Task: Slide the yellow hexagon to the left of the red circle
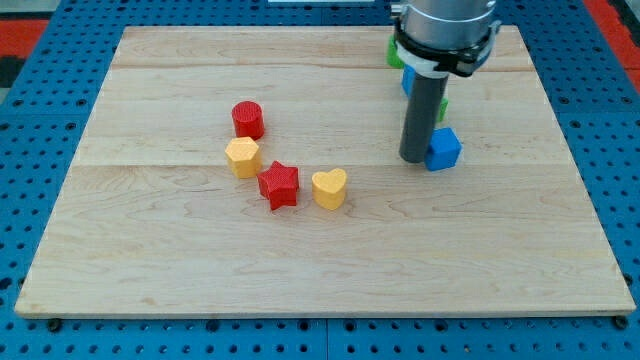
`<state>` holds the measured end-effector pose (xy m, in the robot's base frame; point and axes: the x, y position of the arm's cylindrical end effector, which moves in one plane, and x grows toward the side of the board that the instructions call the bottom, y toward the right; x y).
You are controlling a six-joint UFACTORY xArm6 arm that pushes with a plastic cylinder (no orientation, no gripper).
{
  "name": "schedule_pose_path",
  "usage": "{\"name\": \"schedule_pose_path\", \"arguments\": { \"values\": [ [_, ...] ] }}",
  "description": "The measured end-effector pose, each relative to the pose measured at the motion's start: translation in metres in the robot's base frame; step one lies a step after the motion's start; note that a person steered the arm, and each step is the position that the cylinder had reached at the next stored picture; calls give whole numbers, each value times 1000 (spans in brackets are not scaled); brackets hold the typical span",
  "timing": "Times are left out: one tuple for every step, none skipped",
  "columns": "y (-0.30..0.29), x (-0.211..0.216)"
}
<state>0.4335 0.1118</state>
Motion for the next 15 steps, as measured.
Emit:
{"name": "schedule_pose_path", "arguments": {
  "values": [
    [4,-7],
    [3,-7],
    [3,-7],
    [-10,-8],
    [-57,-15],
    [-93,-21],
    [-146,-33],
    [-175,-35],
    [-176,-32],
    [-162,-22],
    [-156,-7],
    [-156,10],
    [-161,25],
    [-210,24],
    [-260,9]
  ]
}}
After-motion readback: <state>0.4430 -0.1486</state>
